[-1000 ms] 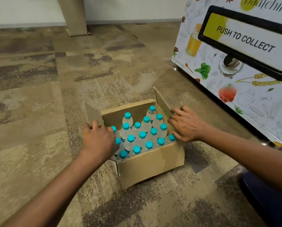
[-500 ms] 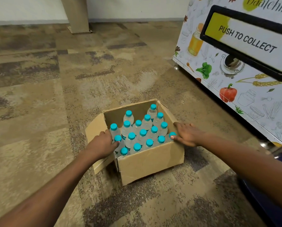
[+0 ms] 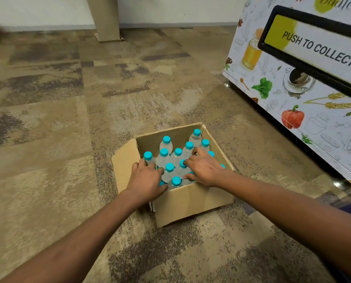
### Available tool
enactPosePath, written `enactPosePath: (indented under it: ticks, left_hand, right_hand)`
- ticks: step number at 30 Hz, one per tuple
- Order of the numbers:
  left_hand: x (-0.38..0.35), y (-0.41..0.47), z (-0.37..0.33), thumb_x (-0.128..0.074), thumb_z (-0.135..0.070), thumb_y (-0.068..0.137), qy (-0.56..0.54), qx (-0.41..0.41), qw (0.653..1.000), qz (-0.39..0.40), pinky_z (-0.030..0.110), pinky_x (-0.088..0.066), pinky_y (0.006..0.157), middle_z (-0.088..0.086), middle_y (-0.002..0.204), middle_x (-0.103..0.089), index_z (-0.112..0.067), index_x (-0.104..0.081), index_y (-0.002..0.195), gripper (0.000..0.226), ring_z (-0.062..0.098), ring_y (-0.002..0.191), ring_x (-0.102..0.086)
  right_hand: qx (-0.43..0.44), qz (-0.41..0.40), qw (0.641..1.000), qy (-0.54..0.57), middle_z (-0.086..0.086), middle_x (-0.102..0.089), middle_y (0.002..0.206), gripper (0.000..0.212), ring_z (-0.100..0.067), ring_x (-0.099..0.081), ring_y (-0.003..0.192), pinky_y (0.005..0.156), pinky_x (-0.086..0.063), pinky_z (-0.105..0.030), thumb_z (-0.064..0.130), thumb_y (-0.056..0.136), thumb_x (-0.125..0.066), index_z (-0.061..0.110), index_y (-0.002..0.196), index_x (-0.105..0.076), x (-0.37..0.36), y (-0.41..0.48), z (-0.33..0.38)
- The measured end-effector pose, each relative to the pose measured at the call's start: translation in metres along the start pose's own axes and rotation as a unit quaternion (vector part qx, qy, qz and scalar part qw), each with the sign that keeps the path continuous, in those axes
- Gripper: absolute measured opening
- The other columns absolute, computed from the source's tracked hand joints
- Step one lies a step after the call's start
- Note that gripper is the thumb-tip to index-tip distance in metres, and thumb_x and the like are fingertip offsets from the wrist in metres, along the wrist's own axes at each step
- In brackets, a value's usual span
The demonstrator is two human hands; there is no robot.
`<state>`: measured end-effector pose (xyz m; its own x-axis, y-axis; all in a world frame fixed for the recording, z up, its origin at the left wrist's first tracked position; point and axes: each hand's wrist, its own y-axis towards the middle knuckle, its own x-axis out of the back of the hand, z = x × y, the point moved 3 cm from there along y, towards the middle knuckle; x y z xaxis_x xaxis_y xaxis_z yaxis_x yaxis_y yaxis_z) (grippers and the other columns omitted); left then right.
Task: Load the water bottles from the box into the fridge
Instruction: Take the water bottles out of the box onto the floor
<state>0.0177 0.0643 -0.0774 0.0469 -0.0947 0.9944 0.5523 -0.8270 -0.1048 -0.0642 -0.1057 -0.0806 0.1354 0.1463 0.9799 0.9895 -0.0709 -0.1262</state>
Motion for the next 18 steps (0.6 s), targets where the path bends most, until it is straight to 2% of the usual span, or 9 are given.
enactPosePath:
  ticks: [4, 8, 12, 14, 18]
  left_hand:
    - [-0.002, -0.003, -0.010, -0.044, -0.052, 0.091, 0.011, -0.036, 0.999, -0.007, 0.039, -0.032, 0.085, 0.001, 0.109, -0.065, -0.024, -0.061, 0.114, 0.040, 0.024, 0.111, -0.041]
    - [-0.001, -0.001, -0.008, -0.043, -0.045, 0.095, 0.007, -0.035, 0.999, 0.001, 0.038, -0.032, 0.085, 0.002, 0.101, -0.067, -0.023, -0.064, 0.105, 0.032, 0.023, 0.109, -0.042]
    - [-0.004, 0.001, -0.007, -0.047, -0.051, 0.092, 0.021, -0.027, 0.999, 0.015, 0.037, -0.031, 0.084, 0.001, 0.102, -0.064, -0.024, -0.065, 0.102, 0.034, 0.024, 0.113, -0.041]
    - [-0.006, 0.003, -0.008, -0.048, -0.054, 0.091, 0.027, -0.022, 0.999, 0.024, 0.038, -0.032, 0.085, 0.002, 0.105, -0.063, -0.023, -0.064, 0.104, 0.038, 0.023, 0.114, -0.041]
    - [-0.015, 0.007, -0.006, -0.050, -0.044, 0.094, 0.046, -0.020, 0.997, 0.063, 0.039, -0.034, 0.091, 0.004, 0.111, -0.063, -0.021, -0.062, 0.108, 0.029, 0.023, 0.115, -0.040]
  right_hand:
    - [-0.002, 0.010, 0.999, 0.049, -0.005, -0.067, 0.103, 0.050, -0.023, -0.047, 0.105, 0.075, -0.041, -0.035, 0.056, 0.088, -0.052, 0.019, 0.120, -0.061, -0.003, 0.007, 0.027]
    - [-0.016, 0.029, 0.999, 0.029, -0.005, -0.065, 0.088, 0.044, -0.024, -0.059, 0.086, 0.059, -0.037, -0.030, 0.059, 0.089, -0.049, 0.018, 0.098, -0.062, -0.001, 0.012, 0.045]
    - [-0.031, 0.063, 0.998, -0.001, -0.002, -0.055, 0.077, 0.036, -0.022, -0.056, 0.084, 0.059, -0.036, -0.030, 0.054, 0.089, -0.052, 0.019, 0.088, -0.059, 0.003, 0.019, 0.055]
    - [-0.054, 0.104, 0.993, 0.006, 0.000, -0.048, 0.074, 0.033, -0.020, -0.052, 0.079, 0.061, -0.037, -0.031, 0.051, 0.091, -0.053, 0.018, 0.092, -0.058, 0.002, 0.021, 0.058]
    - [-0.089, 0.147, 0.984, 0.040, 0.001, -0.044, 0.073, 0.023, -0.017, -0.048, 0.079, 0.065, -0.042, -0.031, 0.041, 0.090, -0.059, 0.019, 0.094, -0.055, 0.000, 0.025, 0.061]
